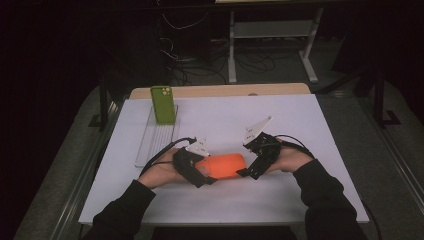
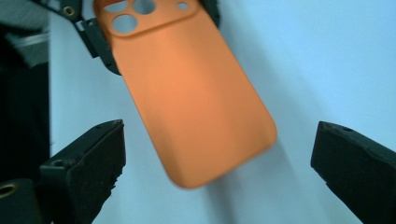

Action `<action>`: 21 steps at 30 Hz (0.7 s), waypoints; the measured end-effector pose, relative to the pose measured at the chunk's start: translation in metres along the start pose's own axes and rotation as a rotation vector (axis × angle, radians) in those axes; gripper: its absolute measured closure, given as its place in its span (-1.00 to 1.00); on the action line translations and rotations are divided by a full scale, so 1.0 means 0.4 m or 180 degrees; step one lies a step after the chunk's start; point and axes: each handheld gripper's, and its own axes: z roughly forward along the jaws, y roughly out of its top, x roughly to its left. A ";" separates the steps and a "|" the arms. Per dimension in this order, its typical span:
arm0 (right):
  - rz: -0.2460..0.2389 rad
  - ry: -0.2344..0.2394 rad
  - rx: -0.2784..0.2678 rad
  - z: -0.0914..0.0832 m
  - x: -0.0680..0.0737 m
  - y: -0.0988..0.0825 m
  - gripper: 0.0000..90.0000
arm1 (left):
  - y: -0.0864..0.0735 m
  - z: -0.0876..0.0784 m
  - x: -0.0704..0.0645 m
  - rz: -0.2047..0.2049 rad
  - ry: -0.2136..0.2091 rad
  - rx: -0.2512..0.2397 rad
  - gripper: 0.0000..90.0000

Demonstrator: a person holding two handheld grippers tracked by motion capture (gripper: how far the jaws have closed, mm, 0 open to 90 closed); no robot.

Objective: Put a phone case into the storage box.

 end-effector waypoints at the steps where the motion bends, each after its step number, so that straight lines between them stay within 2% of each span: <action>1: 0.0063 -0.0053 -0.0043 -0.004 -0.003 -0.005 -0.95 | 0.001 0.000 0.001 -0.0042 0.0027 -0.0008 -0.66; 4: 0.0366 -0.0206 -0.0186 -0.016 -0.005 -0.017 -0.94 | 0.004 -0.002 0.005 -0.0156 0.0137 -0.0012 -0.66; 6: 0.0475 -0.0394 -0.0298 -0.020 -0.008 -0.026 -0.91 | 0.005 -0.002 0.009 -0.0239 0.0226 -0.0043 -0.66; 7: 0.0604 -0.0416 -0.0370 -0.021 -0.006 -0.030 -0.90 | 0.005 -0.004 0.011 -0.0252 0.0268 -0.0044 -0.66; 10: 0.0736 -0.0516 -0.0478 -0.022 -0.007 -0.044 -0.92 | 0.006 -0.007 0.014 -0.0371 0.0390 -0.0083 -0.66; 11: 0.0776 -0.0507 -0.0503 -0.021 -0.006 -0.048 -0.94 | 0.007 -0.006 0.014 -0.0432 0.0445 -0.0115 -0.66; 12: 0.0819 -0.0480 -0.0501 -0.019 -0.003 -0.051 -0.96 | 0.006 -0.007 0.016 -0.0439 0.0483 -0.0102 -0.66; 14: 0.0872 -0.0459 -0.0494 -0.014 0.002 -0.057 -0.97 | 0.006 -0.008 0.018 -0.0487 0.0509 -0.0112 -0.66; 15: 0.0890 -0.0492 -0.0496 -0.011 0.006 -0.060 -0.99 | 0.006 -0.005 0.016 -0.0554 0.0525 -0.0158 -0.66; 16: 0.0926 -0.0535 -0.0504 -0.007 0.009 -0.063 -0.99 | 0.006 -0.008 0.018 -0.0533 0.0543 -0.0124 -0.66; 18: 0.0995 -0.0572 -0.0529 0.000 0.016 -0.071 -0.99 | 0.006 -0.007 0.018 -0.0588 0.0554 -0.0128 -0.66; 19: 0.1027 -0.0605 -0.0553 0.004 0.021 -0.075 -0.99 | 0.005 -0.012 0.022 -0.0537 0.0548 -0.0058 -0.66; 21: 0.1108 -0.0692 -0.0613 0.012 0.027 -0.083 -0.99 | 0.004 -0.011 0.021 -0.0589 0.0568 -0.0052 -0.66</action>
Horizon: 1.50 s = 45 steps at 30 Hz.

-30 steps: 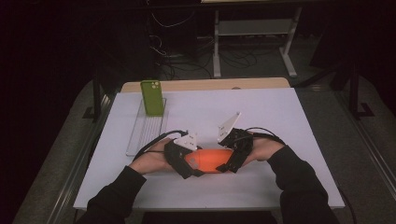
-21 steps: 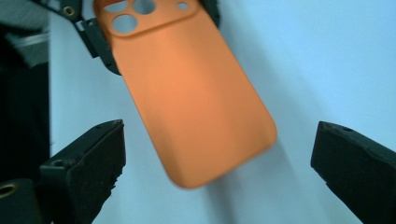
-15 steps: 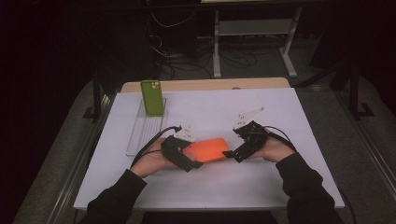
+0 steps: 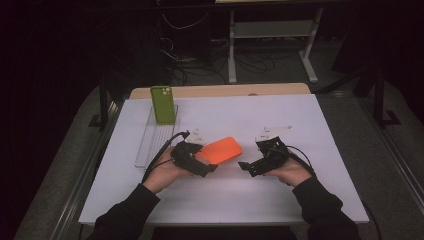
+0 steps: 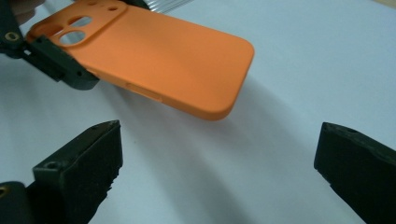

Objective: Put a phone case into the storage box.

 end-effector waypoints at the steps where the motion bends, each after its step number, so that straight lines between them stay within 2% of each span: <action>1: 0.0008 -0.0028 -0.0042 0.003 -0.001 -0.006 -0.99 | -0.001 0.001 -0.001 -0.0029 -0.0001 -0.0008 -0.66; 2: 0.0065 -0.0064 -0.0063 0.005 0.002 -0.010 -0.99 | -0.002 0.002 -0.002 -0.0063 0.0003 -0.0022 -0.66; 5: 0.0147 -0.0124 -0.0106 0.013 0.014 -0.025 -0.99 | -0.001 0.000 0.002 -0.0057 0.0020 -0.0034 -0.66; 7: 0.0102 -0.0177 -0.0107 0.024 0.023 -0.033 -0.99 | -0.001 -0.002 0.004 -0.0051 0.0027 -0.0041 -0.66; 10: -0.0055 -0.0290 -0.0093 0.039 0.036 -0.040 -0.99 | -0.002 0.000 0.004 -0.0052 0.0027 -0.0022 -0.66; 14: -0.0422 -0.0504 -0.0090 0.046 0.049 -0.044 -0.99 | -0.002 0.003 -0.001 -0.0072 -0.0009 -0.0028 -0.66; 19: -0.0649 -0.0652 -0.0160 0.041 0.063 -0.043 -0.99 | -0.002 0.002 0.000 -0.0026 -0.0035 -0.0016 -0.66; 22: -0.0887 -0.0785 -0.0168 0.039 0.069 -0.042 -0.99 | -0.001 0.000 0.000 -0.0016 -0.0034 -0.0027 -0.66; 24: -0.0990 -0.0869 -0.0193 0.039 0.078 -0.042 -0.99 | -0.001 0.000 0.000 -0.0006 -0.0038 -0.0026 -0.66; 25: -0.1098 -0.0902 -0.0215 0.040 0.079 -0.043 -0.99 | -0.001 0.001 0.003 0.0053 -0.0033 -0.0023 -0.66; 26: -0.1179 -0.0961 -0.0205 0.039 0.083 -0.043 -0.99 | -0.001 0.002 0.002 0.0046 -0.0048 -0.0018 -0.66; 28: -0.1330 -0.1050 -0.0230 0.040 0.091 -0.044 -0.99 | -0.002 0.006 -0.004 -0.0036 -0.0050 -0.0102 -0.66; 31: -0.1564 -0.1150 -0.0190 0.043 0.096 -0.047 -0.99 | -0.001 0.005 -0.004 -0.0024 -0.0053 -0.0089 -0.66; 33: -0.1764 -0.1237 -0.0161 0.047 0.100 -0.050 -0.99 | -0.001 0.001 -0.001 0.0059 -0.0056 -0.0026 -0.66; 35: -0.1893 -0.1301 -0.0139 0.051 0.107 -0.053 -0.99 | -0.001 0.005 -0.006 -0.0022 -0.0066 -0.0096 -0.66; 37: -0.2007 -0.1368 -0.0146 0.055 0.114 -0.055 -0.99 | 0.000 0.005 -0.006 -0.0024 -0.0064 -0.0100 -0.66; 38: -0.2052 -0.1392 -0.0150 0.057 0.118 -0.056 -0.99 | 0.000 0.005 -0.004 0.0020 -0.0055 -0.0106 -0.66; 41: -0.2271 -0.1549 -0.0144 0.061 0.127 -0.059 -0.99 | 0.000 0.006 -0.010 -0.0072 -0.0054 -0.0131 -0.66; 44: -0.2492 -0.1650 -0.0166 0.066 0.135 -0.061 -0.99 | 0.000 0.007 -0.006 -0.0007 -0.0055 -0.0113 -0.66; 45: -0.2556 -0.1668 -0.0162 0.067 0.136 -0.061 -0.99 | 0.000 0.006 -0.008 -0.0026 -0.0065 -0.0096 -0.66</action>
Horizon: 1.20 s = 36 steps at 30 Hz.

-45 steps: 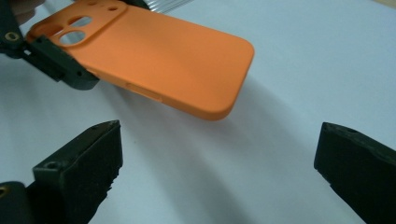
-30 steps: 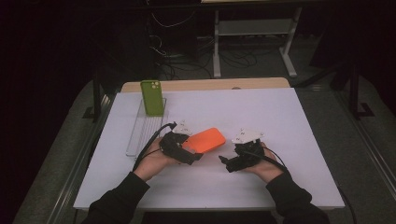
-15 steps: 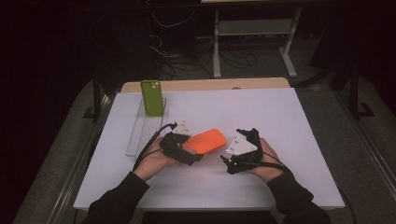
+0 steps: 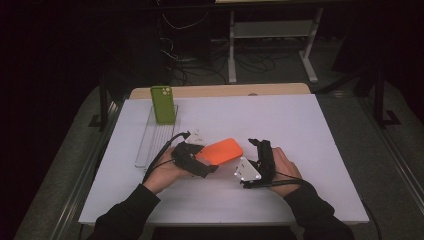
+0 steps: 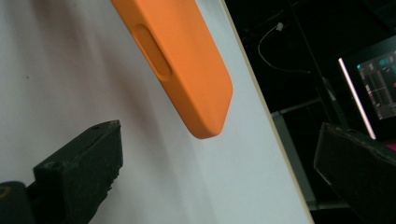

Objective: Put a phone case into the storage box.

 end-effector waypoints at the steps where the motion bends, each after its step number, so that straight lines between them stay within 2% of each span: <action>1: -0.0053 -0.0026 -0.0002 0.000 0.003 0.002 -0.99 | 0.000 0.002 -0.003 -0.0040 0.0010 -0.0037 -0.66; 2: -0.0132 -0.0027 -0.0017 0.001 0.004 0.003 -0.99 | 0.000 -0.001 0.000 0.0010 0.0008 0.0003 -0.66; 3: -0.0233 -0.0032 0.0002 -0.001 0.003 0.005 -0.99 | 0.000 -0.001 -0.001 -0.0010 0.0007 -0.0010 -0.66; 5: -0.0312 -0.0090 0.0001 -0.001 0.007 0.008 -0.99 | 0.001 -0.003 0.002 0.0042 0.0022 0.0020 -0.66; 7: -0.0401 -0.0146 0.0003 -0.001 0.011 0.010 -0.99 | 0.001 -0.004 0.002 0.0029 0.0001 0.0025 -0.66; 8: -0.0393 -0.0199 -0.0009 0.000 0.018 0.012 -0.99 | 0.001 -0.004 0.002 0.0026 0.0003 0.0024 -0.66; 9: -0.0465 -0.0221 -0.0010 -0.001 0.020 0.013 -0.99 | 0.001 -0.004 0.004 0.0043 0.0004 0.0037 -0.66; 11: -0.0591 -0.0285 -0.0031 0.000 0.025 0.016 -0.99 | 0.001 -0.003 0.000 -0.0022 -0.0004 -0.0008 -0.66; 13: -0.0702 -0.0346 -0.0056 0.001 0.030 0.019 -0.99 | 0.004 -0.004 -0.001 -0.0003 -0.0003 -0.0010 -0.66; 14: -0.0704 -0.0350 -0.0043 0.001 0.036 0.021 -0.99 | 0.006 -0.003 -0.004 -0.0054 -0.0013 -0.0052 -0.66; 16: -0.0807 -0.0425 -0.0070 0.003 0.041 0.026 -0.98 | 0.010 -0.009 0.001 0.0077 -0.0013 0.0037 -0.66; 17: -0.0803 -0.0410 -0.0047 0.004 0.046 0.028 -0.95 | 0.012 -0.009 -0.003 0.0036 -0.0020 0.0009 -0.66; 18: -0.0877 -0.0412 -0.0032 0.004 0.049 0.031 -0.94 | 0.014 -0.008 -0.004 0.0041 -0.0022 -0.0017 -0.66; 20: -0.0931 -0.0410 -0.0044 0.006 0.058 0.037 -0.92 | 0.017 -0.011 -0.005 0.0098 -0.0017 0.0022 -0.66; 21: -0.1127 -0.0450 -0.0080 0.009 0.056 0.039 -0.90 | 0.017 -0.009 -0.009 0.0066 -0.0013 -0.0020 -0.66; 22: -0.1179 -0.0480 -0.0105 0.010 0.059 0.042 -0.87 | 0.018 -0.010 -0.010 0.0078 -0.0014 -0.0006 -0.66; 23: -0.1108 -0.0553 -0.0156 0.010 0.066 0.045 -0.83 | 0.019 -0.011 -0.009 0.0118 -0.0016 0.0016 -0.66; 24: -0.1162 -0.0560 -0.0146 0.009 0.067 0.049 -0.78 | 0.020 -0.010 -0.012 0.0107 -0.0023 0.0004 -0.66; 25: -0.1188 -0.0546 -0.0152 0.008 0.070 0.051 -0.70 | 0.020 -0.006 -0.017 0.0039 -0.0030 -0.0051 -0.66; 26: -0.1218 -0.0579 -0.0152 0.008 0.073 0.052 -0.67 | 0.021 -0.010 -0.014 0.0135 -0.0035 0.0020 -0.66; 27: -0.1229 -0.0598 -0.0161 0.007 0.077 0.054 -0.60 | 0.021 -0.006 -0.018 0.0081 -0.0036 -0.0036 -0.66; 29: -0.1289 -0.0606 -0.0167 0.006 0.081 0.056 -0.46 | 0.022 -0.008 -0.017 0.0151 -0.0044 0.0024 -0.66; 31: -0.1312 -0.0662 -0.0251 0.006 0.083 0.056 -0.28 | 0.022 -0.006 -0.018 0.0143 -0.0048 0.0003 -0.66; 32: -0.1307 -0.0646 -0.0261 0.004 0.084 0.056 -0.21 | 0.021 -0.002 -0.023 0.0072 -0.0059 -0.0060 -0.66; 36: -0.1345 -0.0627 -0.0298 0.001 0.087 0.057 0.07 | 0.021 -0.004 -0.023 0.0115 -0.0069 -0.0030 -0.66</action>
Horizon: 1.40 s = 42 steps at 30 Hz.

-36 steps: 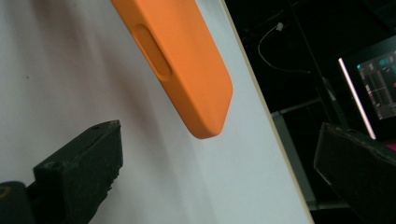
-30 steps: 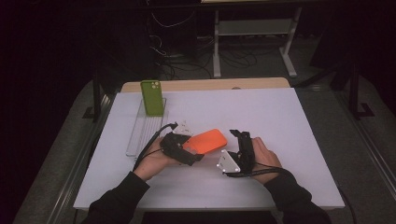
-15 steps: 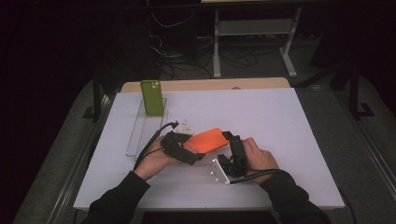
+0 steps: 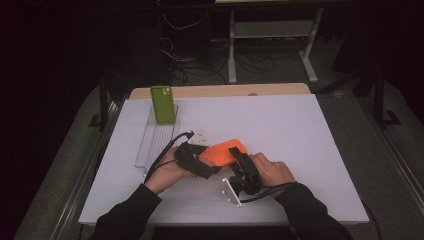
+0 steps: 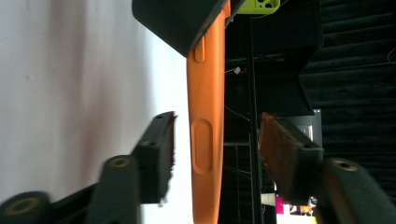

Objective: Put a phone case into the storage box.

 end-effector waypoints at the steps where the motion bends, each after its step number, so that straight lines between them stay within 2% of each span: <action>1: 0.0002 0.0003 0.0004 0.000 0.001 0.000 0.12 | 0.000 -0.003 0.003 0.0064 0.0001 0.0048 -0.66; 4: -0.0023 0.0014 -0.0012 0.000 0.002 0.001 0.28 | 0.000 0.001 -0.002 -0.0027 -0.0007 -0.0035 -0.66; 5: -0.0018 0.0019 -0.0019 0.000 0.002 0.001 0.33 | 0.000 0.000 -0.001 -0.0020 -0.0012 -0.0031 -0.66; 6: -0.0017 0.0016 -0.0024 -0.001 0.002 0.002 0.40 | 0.001 -0.003 0.003 0.0055 -0.0012 0.0032 -0.66; 7: -0.0024 0.0016 -0.0023 -0.001 0.002 0.002 0.47 | 0.000 -0.003 0.003 0.0050 -0.0013 0.0028 -0.66; 8: -0.0021 0.0031 -0.0018 -0.001 0.002 0.002 0.53 | 0.000 0.001 -0.002 -0.0042 -0.0020 -0.0050 -0.66; 9: -0.0027 0.0044 -0.0021 -0.001 0.003 0.002 0.59 | 0.000 -0.001 -0.001 -0.0035 -0.0023 -0.0050 -0.66; 10: -0.0039 0.0046 -0.0017 -0.001 0.004 0.002 0.63 | 0.001 -0.005 0.004 0.0044 -0.0024 0.0017 -0.66; 14: -0.0063 0.0054 0.0005 0.001 0.006 0.005 0.74 | -0.002 0.001 0.007 -0.0104 -0.0105 -0.0059 -0.67; 15: -0.0049 0.0066 0.0014 0.001 0.005 0.005 0.75 | -0.003 0.001 0.009 -0.0100 -0.0117 -0.0079 -0.67; 16: -0.0044 0.0080 0.0023 0.000 0.004 0.006 0.77 | -0.004 0.001 0.008 -0.0111 -0.0120 -0.0099 -0.68; 18: -0.0047 0.0041 0.0029 0.000 0.003 0.006 0.79 | -0.003 -0.005 0.013 -0.0009 -0.0116 -0.0048 -0.68; 19: -0.0044 0.0010 0.0023 -0.001 0.003 0.006 0.80 | -0.003 -0.005 0.010 -0.0042 -0.0118 -0.0098 -0.68; 20: -0.0019 0.0005 0.0019 -0.002 0.003 0.006 0.80 | -0.004 -0.007 0.010 -0.0019 -0.0134 -0.0113 -0.68; 21: -0.0015 -0.0018 0.0016 -0.002 0.001 0.006 0.82 | -0.004 -0.009 0.008 0.0053 -0.0057 -0.0145 -0.69; 22: -0.0003 0.0014 0.0020 -0.003 -0.001 0.006 0.82 | -0.004 -0.007 0.002 0.0037 0.0019 -0.0175 -0.77; 23: 0.0008 0.0006 0.0040 -0.003 0.000 0.006 0.82 | -0.003 -0.007 0.003 0.0034 0.0035 -0.0169 -0.85; 24: 0.0022 -0.0001 0.0029 -0.002 0.000 0.004 0.82 | -0.003 -0.008 0.008 0.0046 0.0017 -0.0140 -0.94; 25: 0.0042 -0.0009 0.0039 -0.001 0.000 0.004 0.82 | -0.004 -0.007 0.008 -0.0003 0.0006 -0.0166 -0.98; 26: 0.0055 -0.0003 0.0046 -0.001 -0.002 0.002 0.82 | -0.005 -0.009 0.010 0.0009 0.0004 -0.0176 -1.00; 30: 0.0156 0.0005 0.0100 0.001 -0.008 -0.003 0.82 | -0.006 -0.020 0.015 -0.0010 -0.0040 -0.0253 -1.00; 33: 0.0202 0.0030 0.0152 0.002 -0.014 -0.008 0.82 | -0.008 -0.026 0.020 0.0003 -0.0022 -0.0254 -1.00; 34: 0.0243 0.0011 0.0154 0.004 -0.014 -0.010 0.82 | -0.008 -0.024 0.020 -0.0047 -0.0019 -0.0300 -1.00; 35: 0.0242 0.0022 0.0166 0.004 -0.016 -0.012 0.82 | -0.009 -0.025 0.022 -0.0035 -0.0017 -0.0301 -1.00; 37: 0.0362 0.0050 0.0190 0.005 -0.017 -0.014 0.82 | -0.010 -0.028 0.024 -0.0034 0.0003 -0.0297 -1.00; 39: 0.0483 0.0146 0.0236 0.003 -0.021 -0.018 0.82 | -0.011 -0.030 0.028 -0.0011 0.0013 -0.0303 -1.00; 41: 0.0592 0.0164 0.0246 0.004 -0.027 -0.023 0.82 | -0.011 -0.031 0.027 -0.0073 0.0018 -0.0331 -1.00; 42: 0.0566 0.0133 0.0235 0.005 -0.035 -0.026 0.81 | -0.012 -0.031 0.029 -0.0057 0.0023 -0.0351 -1.00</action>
